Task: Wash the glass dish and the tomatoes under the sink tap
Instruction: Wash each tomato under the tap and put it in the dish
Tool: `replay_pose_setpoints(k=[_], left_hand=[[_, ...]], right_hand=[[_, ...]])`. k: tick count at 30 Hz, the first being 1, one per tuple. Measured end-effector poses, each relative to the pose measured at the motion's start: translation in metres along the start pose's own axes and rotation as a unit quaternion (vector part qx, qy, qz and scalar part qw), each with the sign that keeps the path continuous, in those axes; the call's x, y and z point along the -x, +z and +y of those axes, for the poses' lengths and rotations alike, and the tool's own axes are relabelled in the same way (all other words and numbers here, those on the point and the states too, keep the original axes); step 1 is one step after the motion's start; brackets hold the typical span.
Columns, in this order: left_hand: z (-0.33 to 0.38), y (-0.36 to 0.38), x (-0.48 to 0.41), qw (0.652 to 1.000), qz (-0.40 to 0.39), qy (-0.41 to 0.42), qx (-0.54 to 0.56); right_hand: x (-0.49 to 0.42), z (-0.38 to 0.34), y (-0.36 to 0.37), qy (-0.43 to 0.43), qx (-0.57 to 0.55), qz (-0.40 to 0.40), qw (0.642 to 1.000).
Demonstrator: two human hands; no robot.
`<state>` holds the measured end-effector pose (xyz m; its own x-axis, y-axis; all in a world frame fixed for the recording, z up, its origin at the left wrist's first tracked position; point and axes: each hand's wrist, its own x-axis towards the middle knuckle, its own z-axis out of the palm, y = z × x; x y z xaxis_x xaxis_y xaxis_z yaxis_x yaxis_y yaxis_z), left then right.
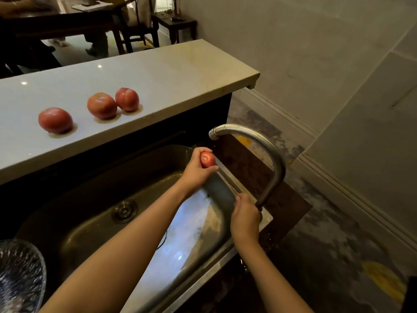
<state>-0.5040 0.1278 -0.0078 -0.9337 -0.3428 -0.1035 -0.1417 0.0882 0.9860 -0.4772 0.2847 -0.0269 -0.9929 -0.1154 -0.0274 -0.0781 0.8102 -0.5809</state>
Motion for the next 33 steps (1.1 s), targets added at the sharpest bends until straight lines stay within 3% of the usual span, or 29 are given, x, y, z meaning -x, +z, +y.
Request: replay_pose_setpoints(k=[31, 33], left_hand=[[0.006, 0.014, 0.01, 0.999, -0.031, -0.027, 0.003], [0.006, 0.016, 0.009, 0.999, -0.03, -0.03, 0.031]], right_hand=[[-0.012, -0.001, -0.003, -0.02, 0.008, 0.001, 1.0], [-0.011, -0.01, -0.012, -0.068, 0.015, 0.045, 0.997]])
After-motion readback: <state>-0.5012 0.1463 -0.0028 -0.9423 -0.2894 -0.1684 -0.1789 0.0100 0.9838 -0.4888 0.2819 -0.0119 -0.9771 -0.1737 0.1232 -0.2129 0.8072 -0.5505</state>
